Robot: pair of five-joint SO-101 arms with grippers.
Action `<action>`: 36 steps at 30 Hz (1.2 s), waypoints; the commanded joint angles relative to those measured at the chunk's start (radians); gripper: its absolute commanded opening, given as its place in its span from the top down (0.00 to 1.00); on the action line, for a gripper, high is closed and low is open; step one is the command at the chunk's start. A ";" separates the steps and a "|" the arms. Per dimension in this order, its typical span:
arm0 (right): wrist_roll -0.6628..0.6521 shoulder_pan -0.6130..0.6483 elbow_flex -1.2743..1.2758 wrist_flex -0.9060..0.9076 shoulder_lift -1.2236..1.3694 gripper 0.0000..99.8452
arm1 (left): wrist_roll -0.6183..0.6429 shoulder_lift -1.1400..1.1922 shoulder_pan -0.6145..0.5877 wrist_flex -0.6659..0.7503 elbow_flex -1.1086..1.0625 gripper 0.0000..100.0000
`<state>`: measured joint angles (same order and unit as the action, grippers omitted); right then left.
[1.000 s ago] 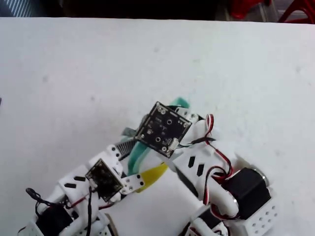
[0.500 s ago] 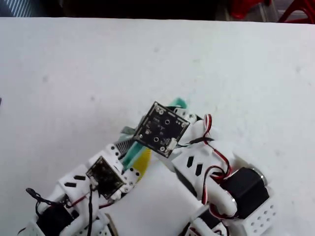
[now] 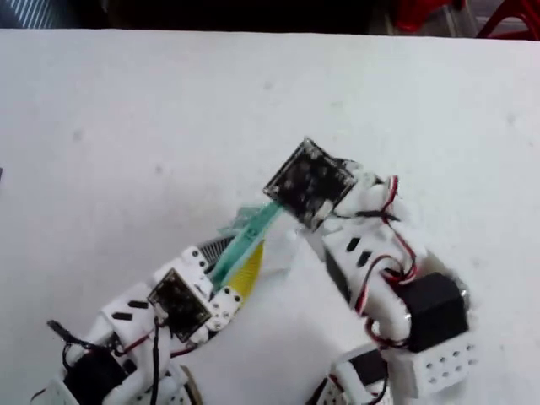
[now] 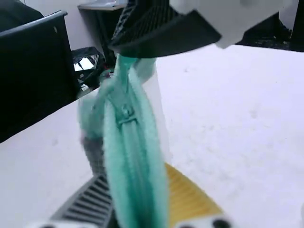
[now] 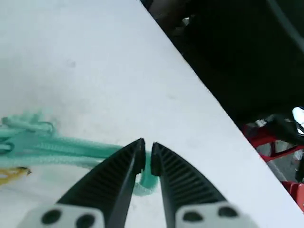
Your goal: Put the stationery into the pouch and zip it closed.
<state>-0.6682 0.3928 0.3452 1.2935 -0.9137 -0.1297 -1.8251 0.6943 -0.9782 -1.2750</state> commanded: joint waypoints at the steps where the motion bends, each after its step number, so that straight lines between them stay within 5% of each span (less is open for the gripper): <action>1: -0.011 -0.033 0.002 -0.004 0.012 0.98 | -0.002 -0.002 -0.012 -0.008 0.037 0.98; 7: 0.011 -0.018 -0.018 0.002 0.007 0.98 | -0.002 -0.002 -0.012 -0.008 0.037 0.98; 11: 0.224 0.108 -0.163 0.105 -0.021 0.97 | -0.002 -0.002 -0.012 -0.008 0.035 0.98; 14: 0.331 0.251 -0.308 0.246 0.015 0.87 | -0.002 -0.002 -0.012 -0.008 0.035 0.98; 19: 0.482 0.283 -0.471 0.400 0.197 0.79 | -0.002 -0.002 -0.010 -0.005 0.021 0.98; 26: 0.493 0.303 -0.516 0.426 0.331 0.80 | -0.002 -0.002 -0.013 -0.005 0.021 0.98; 32: 0.489 0.354 -0.508 0.429 0.260 0.96 | -0.002 -0.002 -0.013 -0.002 0.020 0.98; 36: 0.491 0.361 -0.509 0.429 0.237 0.90 | -0.002 -0.002 -0.013 0.000 0.020 0.98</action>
<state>-0.1849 0.7457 -0.1458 1.6985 -0.6529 -0.1297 -1.8282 0.6928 -0.9797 -1.2750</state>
